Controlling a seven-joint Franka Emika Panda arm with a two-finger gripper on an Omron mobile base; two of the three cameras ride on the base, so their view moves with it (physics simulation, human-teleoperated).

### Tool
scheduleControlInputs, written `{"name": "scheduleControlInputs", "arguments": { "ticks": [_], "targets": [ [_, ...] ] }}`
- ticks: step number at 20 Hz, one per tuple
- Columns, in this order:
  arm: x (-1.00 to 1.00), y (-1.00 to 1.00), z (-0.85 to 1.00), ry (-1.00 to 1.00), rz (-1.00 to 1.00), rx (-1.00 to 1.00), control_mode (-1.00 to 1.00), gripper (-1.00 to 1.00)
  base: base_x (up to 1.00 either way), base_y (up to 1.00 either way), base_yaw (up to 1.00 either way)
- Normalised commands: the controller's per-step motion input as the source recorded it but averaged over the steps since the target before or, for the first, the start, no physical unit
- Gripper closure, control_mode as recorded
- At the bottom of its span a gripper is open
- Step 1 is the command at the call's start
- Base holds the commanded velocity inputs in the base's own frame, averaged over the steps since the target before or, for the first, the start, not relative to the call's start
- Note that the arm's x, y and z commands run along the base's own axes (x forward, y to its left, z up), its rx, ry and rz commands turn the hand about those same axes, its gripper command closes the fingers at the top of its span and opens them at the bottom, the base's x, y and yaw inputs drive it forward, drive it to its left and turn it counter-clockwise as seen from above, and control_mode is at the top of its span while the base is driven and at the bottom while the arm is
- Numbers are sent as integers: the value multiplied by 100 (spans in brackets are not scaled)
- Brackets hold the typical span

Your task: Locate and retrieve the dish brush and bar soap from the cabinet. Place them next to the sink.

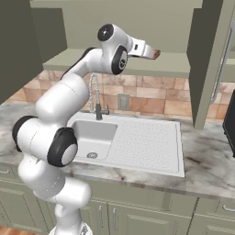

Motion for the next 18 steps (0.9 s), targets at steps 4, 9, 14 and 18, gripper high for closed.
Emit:
{"name": "scheduleControlInputs", "arguments": {
  "ticks": [4,9,14,18],
  "targets": [
    [29,-4,0,4,3,0,-100,-100,0,0,0],
    [26,0,0,1,3,0,-100,-100,0,0,0],
    [32,-2,-4,0,1,0,-100,-100,0,0,0],
    [30,-12,-10,0,0,0,-100,-100,0,0,0]
  ]
}}
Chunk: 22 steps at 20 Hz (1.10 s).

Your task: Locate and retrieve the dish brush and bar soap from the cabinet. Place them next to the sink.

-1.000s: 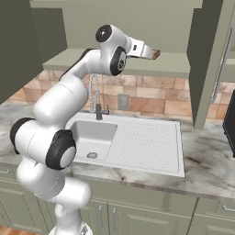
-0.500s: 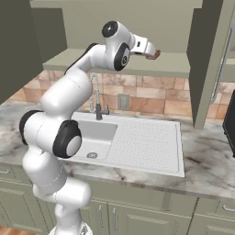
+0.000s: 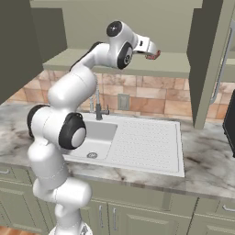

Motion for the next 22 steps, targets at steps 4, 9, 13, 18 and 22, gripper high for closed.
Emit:
{"name": "scheduleControlInputs", "arguments": {
  "ticks": [4,9,13,18,22],
  "targets": [
    [31,-17,-8,0,0,0,-100,-100,0,0,0],
    [28,-21,0,0,0,0,-100,-100,0,0,0],
    [28,-5,0,2,0,0,-100,-100,0,0,0],
    [22,-2,-2,3,0,0,-100,-100,0,0,0],
    [21,-7,-5,2,0,0,-100,-100,0,0,0]
  ]
}}
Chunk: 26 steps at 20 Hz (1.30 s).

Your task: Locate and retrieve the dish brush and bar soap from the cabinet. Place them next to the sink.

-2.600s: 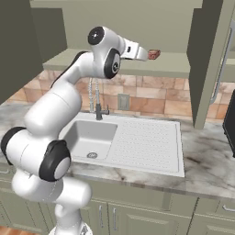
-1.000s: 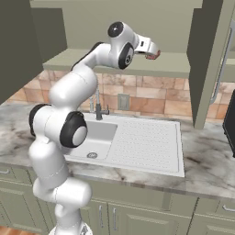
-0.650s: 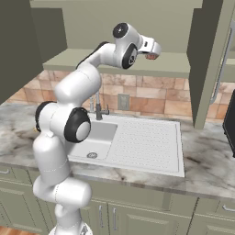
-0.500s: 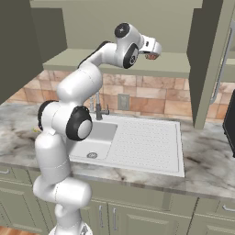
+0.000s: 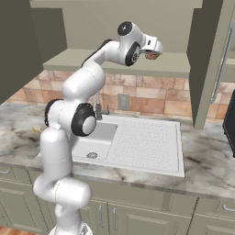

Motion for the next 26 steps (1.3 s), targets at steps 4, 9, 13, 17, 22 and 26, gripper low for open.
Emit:
{"name": "scheduleControlInputs", "arguments": {
  "ticks": [4,9,13,17,22,26],
  "targets": [
    [24,-8,-1,0,0,0,-100,-100,0,0,0],
    [23,-7,-7,0,0,0,-100,-100,0,0,0],
    [23,-17,-9,0,0,0,-100,-100,0,0,0],
    [24,-15,-6,0,0,0,-100,-100,0,0,0],
    [3,0,-4,2,0,0,-100,-100,0,0,0],
    [0,0,-10,3,0,0,-100,100,0,0,0]
  ]
}}
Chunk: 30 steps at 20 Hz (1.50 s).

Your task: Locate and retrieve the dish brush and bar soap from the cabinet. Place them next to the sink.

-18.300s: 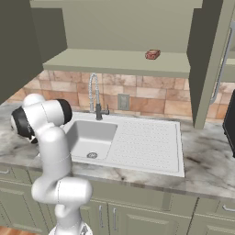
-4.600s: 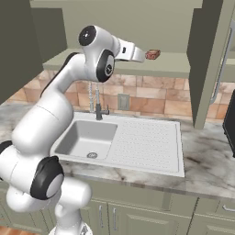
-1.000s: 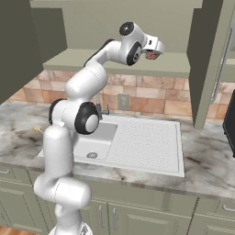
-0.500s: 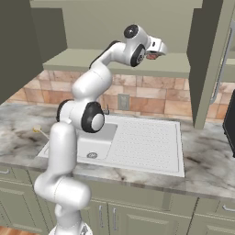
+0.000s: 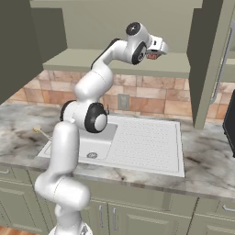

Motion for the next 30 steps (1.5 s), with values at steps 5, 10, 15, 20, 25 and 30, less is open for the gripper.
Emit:
{"name": "scheduleControlInputs", "arguments": {
  "ticks": [5,10,15,20,25,30],
  "targets": [
    [0,0,-3,0,0,0,-100,100,0,0,0],
    [-26,8,-7,-8,0,0,-100,100,0,0,0],
    [-36,20,-9,-16,0,0,-100,100,0,0,0],
    [-7,13,-17,-9,1,0,-100,100,0,0,0],
    [-28,2,-1,-3,1,-1,-100,100,0,0,0],
    [-39,0,3,-6,1,0,-100,100,0,0,0]
  ]
}}
